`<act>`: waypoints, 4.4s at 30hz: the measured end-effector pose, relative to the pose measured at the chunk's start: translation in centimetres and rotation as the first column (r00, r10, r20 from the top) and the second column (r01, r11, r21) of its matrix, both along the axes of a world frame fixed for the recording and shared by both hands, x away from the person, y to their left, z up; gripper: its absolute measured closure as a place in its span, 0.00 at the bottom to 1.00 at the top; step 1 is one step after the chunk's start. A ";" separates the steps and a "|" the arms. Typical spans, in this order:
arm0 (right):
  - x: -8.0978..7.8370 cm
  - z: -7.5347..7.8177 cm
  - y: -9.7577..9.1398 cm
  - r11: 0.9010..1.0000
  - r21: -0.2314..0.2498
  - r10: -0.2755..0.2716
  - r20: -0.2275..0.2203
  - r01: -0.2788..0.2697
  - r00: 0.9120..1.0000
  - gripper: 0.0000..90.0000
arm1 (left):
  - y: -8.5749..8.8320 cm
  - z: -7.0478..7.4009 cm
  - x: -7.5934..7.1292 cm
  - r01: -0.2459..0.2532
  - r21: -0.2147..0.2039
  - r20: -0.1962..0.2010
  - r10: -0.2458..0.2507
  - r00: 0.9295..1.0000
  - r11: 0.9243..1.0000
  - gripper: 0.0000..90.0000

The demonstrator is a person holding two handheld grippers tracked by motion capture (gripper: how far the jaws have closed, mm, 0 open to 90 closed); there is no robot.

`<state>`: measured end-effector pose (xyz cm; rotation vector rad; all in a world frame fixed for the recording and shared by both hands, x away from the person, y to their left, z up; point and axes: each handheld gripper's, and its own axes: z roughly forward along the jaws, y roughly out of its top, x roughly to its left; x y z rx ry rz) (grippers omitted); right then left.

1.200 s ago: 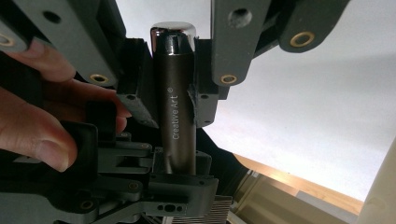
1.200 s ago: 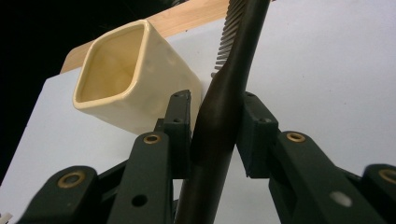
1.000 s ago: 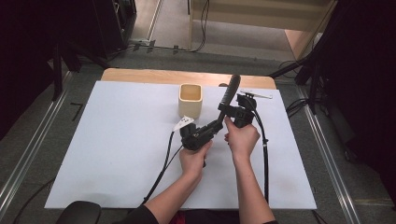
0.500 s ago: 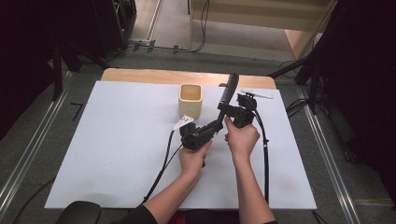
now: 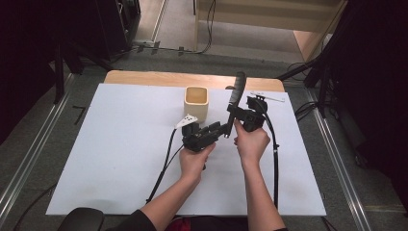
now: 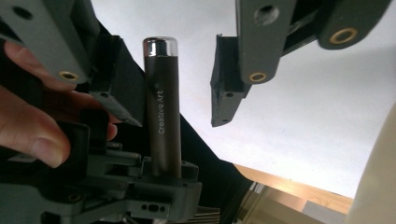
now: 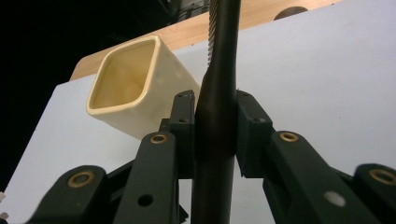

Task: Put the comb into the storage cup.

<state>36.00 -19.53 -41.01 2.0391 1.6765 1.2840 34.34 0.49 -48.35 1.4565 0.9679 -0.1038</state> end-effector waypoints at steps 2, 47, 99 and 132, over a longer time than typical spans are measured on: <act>0.0 0.0 -0.1 1.000 -0.002 0.000 0.004 0.000 1.000 0.78 | 0.3 0.3 0.2 0.006 0.022 0.008 -0.006 1.000 1.000 0.63; -2.3 0.4 1.3 0.989 -0.145 0.008 0.264 0.032 0.964 0.78 | 6.6 2.4 1.2 0.251 0.432 -0.114 -0.223 0.968 0.866 0.44; 0.0 3.1 3.1 0.988 -0.147 0.090 0.370 -0.037 0.925 0.78 | 13.0 2.5 -1.7 0.327 0.555 -0.175 -0.277 0.945 0.765 0.40; 3.3 6.3 4.6 0.992 -0.113 0.097 0.388 -0.057 0.917 0.78 | 16.8 2.9 -2.7 0.292 0.563 -0.187 -0.225 0.956 0.773 0.37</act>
